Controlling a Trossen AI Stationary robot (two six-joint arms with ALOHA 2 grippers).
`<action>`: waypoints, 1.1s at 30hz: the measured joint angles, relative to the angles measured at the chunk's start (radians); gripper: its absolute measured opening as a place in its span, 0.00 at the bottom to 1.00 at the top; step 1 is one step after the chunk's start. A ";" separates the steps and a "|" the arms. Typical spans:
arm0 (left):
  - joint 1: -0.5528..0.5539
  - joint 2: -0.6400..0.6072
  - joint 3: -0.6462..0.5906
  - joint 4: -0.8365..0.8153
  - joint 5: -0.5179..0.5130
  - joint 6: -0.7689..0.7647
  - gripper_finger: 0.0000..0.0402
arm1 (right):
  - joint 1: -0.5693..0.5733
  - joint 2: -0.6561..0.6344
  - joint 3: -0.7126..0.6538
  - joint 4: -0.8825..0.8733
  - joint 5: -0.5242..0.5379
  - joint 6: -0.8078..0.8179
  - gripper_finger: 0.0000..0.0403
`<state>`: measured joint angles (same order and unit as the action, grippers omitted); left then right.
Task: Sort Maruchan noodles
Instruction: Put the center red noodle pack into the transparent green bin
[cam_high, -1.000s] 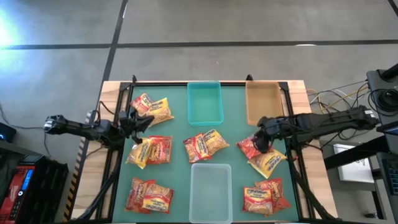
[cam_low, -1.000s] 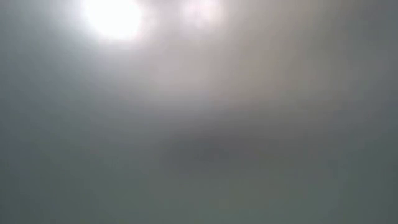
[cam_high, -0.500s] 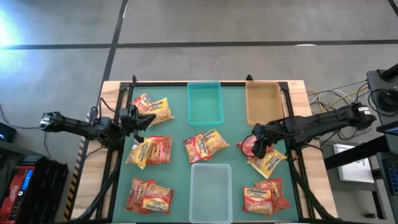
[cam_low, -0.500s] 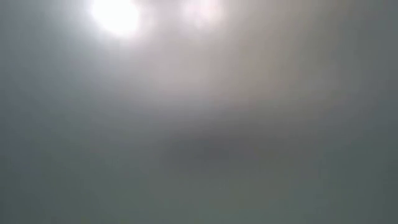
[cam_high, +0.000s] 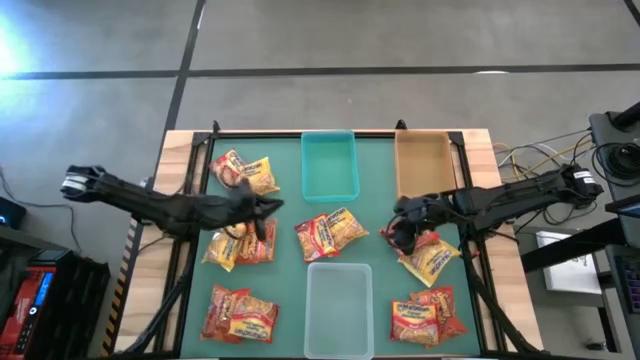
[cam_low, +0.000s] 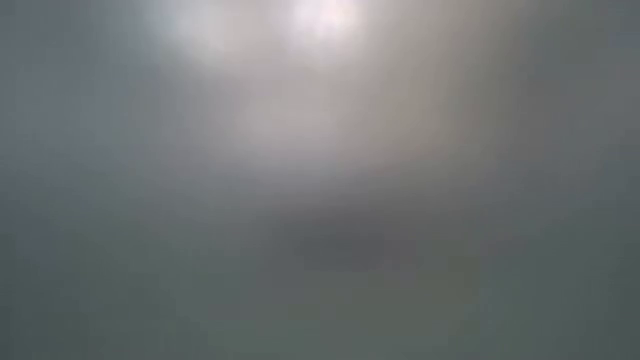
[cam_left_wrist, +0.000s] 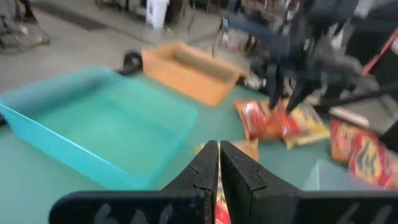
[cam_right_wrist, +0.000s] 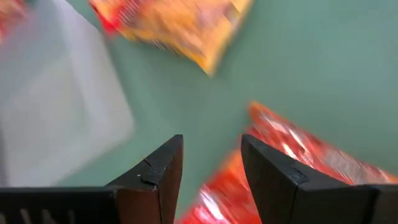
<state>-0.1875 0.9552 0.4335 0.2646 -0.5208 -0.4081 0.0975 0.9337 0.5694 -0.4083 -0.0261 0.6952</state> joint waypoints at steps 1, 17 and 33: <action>0.000 0.042 0.016 0.001 0.021 -0.006 0.00 | 0.000 0.004 0.000 0.036 0.000 0.000 0.38; -0.034 0.471 0.129 0.004 0.173 -0.164 0.00 | 0.000 0.228 0.000 0.394 -0.087 0.064 0.46; -0.074 0.647 0.128 0.032 0.223 -0.230 0.00 | 0.000 0.481 0.126 0.502 -0.049 0.037 0.46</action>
<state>-0.2615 1.6021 0.5617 0.2966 -0.2974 -0.6384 0.0975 1.4143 0.6954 0.0933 -0.0750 0.7324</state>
